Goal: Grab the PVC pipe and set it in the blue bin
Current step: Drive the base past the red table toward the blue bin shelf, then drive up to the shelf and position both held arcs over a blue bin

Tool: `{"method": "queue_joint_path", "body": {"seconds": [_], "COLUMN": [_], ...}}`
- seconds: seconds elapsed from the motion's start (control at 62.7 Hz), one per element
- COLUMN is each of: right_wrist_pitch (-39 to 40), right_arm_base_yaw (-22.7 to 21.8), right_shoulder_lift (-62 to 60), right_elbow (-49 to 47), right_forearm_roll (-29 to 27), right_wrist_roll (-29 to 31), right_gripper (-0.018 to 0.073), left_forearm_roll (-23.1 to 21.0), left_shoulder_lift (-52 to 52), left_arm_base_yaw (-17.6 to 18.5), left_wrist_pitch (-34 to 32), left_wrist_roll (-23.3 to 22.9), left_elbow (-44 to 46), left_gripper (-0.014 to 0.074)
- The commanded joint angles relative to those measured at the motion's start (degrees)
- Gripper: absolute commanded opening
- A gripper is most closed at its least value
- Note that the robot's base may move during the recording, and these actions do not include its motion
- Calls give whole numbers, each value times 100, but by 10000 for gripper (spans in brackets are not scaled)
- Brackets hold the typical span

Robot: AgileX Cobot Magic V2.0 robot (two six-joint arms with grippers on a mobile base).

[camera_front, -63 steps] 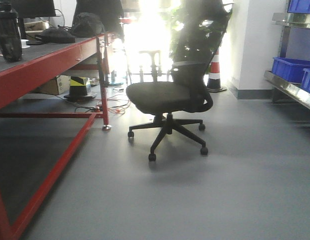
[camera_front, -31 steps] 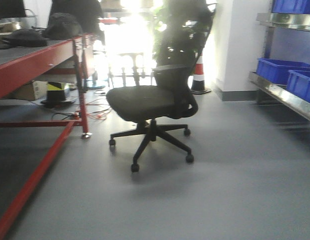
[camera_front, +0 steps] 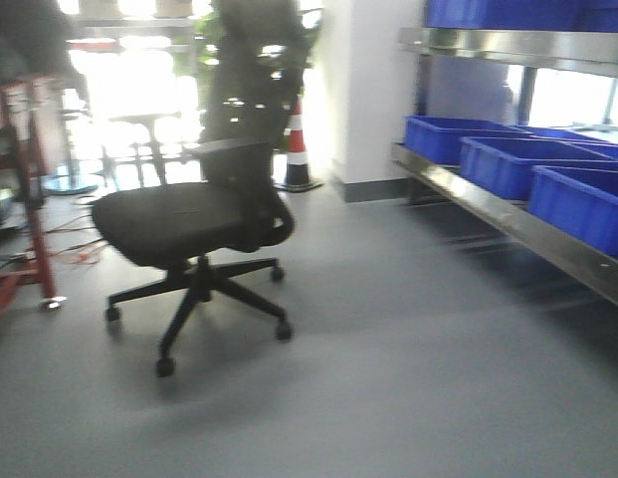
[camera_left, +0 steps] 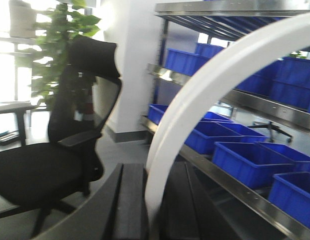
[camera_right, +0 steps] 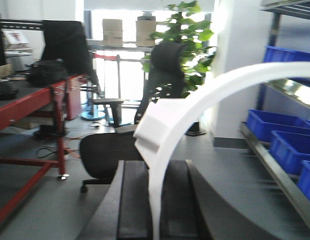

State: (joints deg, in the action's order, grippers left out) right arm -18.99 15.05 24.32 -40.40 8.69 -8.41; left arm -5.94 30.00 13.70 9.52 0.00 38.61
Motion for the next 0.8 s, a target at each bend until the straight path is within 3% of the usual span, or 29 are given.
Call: {"method": "queue_joint_path", "body": {"seconds": [0.0, 0.782], "right_wrist_pitch": [101, 139], "right_arm_base_yaw": [9, 9], "right_shoulder_lift": [-22, -22], "right_elbow": [-23, -23], "right_forearm_roll": [23, 23], "right_wrist_roll": [14, 14], "right_gripper": [-167, -167], "left_forearm_roll": [-50, -50], "left_shoulder_lift": [-5, -5], "left_arm_base_yaw": [19, 19], "left_wrist_pitch": [-160, -160], "left_wrist_roll": [0, 0], "left_elbow": [44, 44], "left_gripper": [-111, -111]}}
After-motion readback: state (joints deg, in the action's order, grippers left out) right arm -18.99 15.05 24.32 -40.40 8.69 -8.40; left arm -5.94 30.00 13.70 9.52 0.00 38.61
